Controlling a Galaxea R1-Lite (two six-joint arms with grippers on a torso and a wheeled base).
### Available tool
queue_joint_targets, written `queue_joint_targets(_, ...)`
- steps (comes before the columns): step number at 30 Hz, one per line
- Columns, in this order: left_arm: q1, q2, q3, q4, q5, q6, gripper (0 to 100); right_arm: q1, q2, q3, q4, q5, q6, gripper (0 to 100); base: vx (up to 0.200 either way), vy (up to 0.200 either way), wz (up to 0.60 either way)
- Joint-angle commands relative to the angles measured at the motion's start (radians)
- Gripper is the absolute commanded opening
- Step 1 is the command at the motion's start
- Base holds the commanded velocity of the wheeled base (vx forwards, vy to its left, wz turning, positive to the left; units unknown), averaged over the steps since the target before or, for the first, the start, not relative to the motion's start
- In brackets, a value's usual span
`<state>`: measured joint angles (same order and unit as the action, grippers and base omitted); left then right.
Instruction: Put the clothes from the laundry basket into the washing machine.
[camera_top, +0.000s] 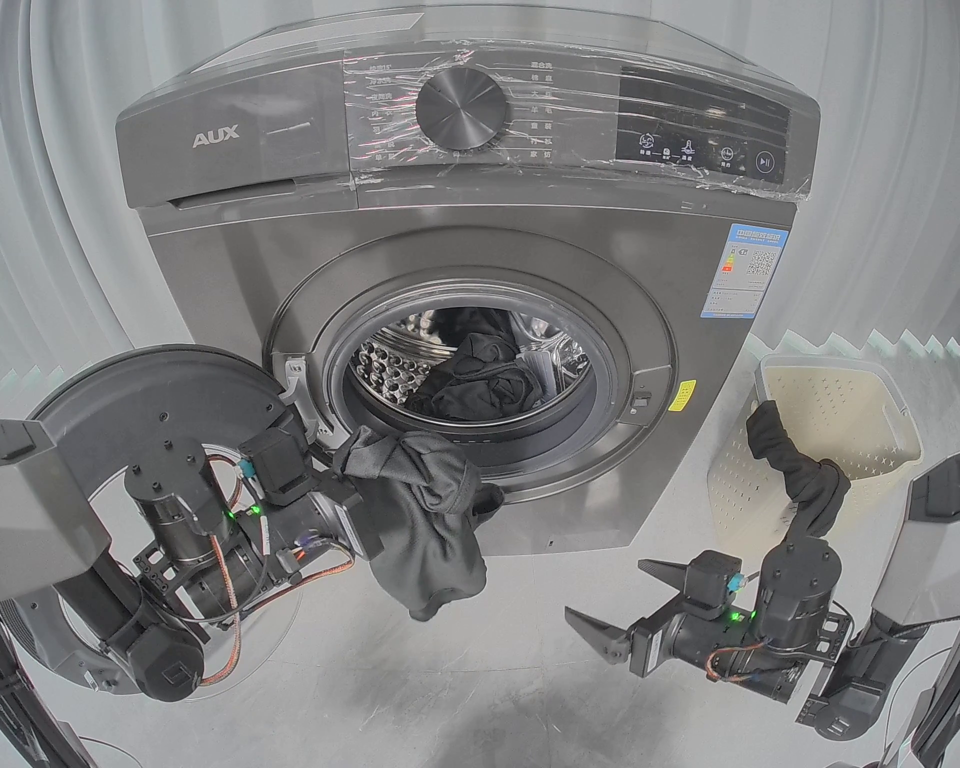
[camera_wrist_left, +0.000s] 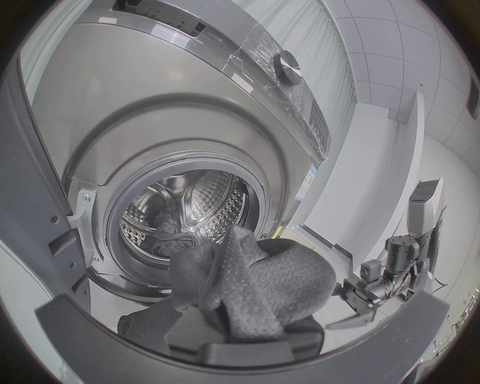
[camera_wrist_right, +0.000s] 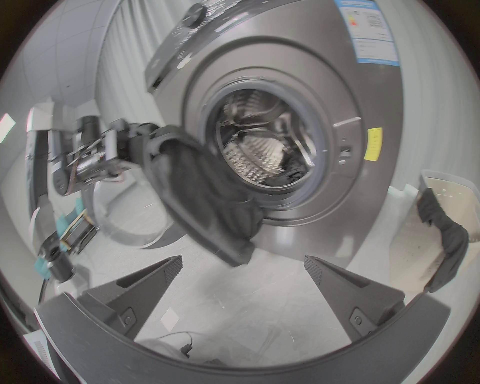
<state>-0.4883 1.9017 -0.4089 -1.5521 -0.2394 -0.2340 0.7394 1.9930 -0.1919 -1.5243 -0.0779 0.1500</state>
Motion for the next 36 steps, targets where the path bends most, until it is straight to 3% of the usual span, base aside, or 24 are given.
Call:
queue_joint_targets(1, 0.002, -0.069, 0.044, 0.000, -0.003, -0.002, 0, -0.064, -0.005, -0.003, -0.019, -0.034, 0.031, 100, 0.000, 0.000, 0.00)
queue_joint_targets(7, 0.005, -0.116, 0.082, 0.000, 0.000, 0.002, 0, -0.169, 0.003, -0.021, -0.019, -0.069, 0.033, 100, 0.000, 0.000, 0.00)
queue_joint_targets(11, -0.001, -0.154, 0.122, -0.002, 0.006, 0.012, 0, -0.201, 0.003, -0.043, -0.019, -0.103, 0.039, 100, 0.000, 0.000, 0.00)
queue_joint_targets(19, 0.000, -0.158, 0.163, 0.001, 0.008, 0.016, 0, -0.210, -0.022, -0.075, -0.019, -0.105, 0.037, 100, 0.000, 0.000, 0.00)
queue_joint_targets(29, 0.007, -0.089, 0.159, 0.000, 0.009, 0.082, 0, -0.221, -0.017, -0.077, -0.017, -0.097, 0.037, 100, 0.040, 0.000, 0.00)
queue_joint_targets(36, 0.000, -0.075, 0.163, 0.000, 0.026, 0.090, 0, -0.218, -0.023, -0.073, -0.017, -0.097, 0.039, 100, 0.029, 0.000, 0.00)
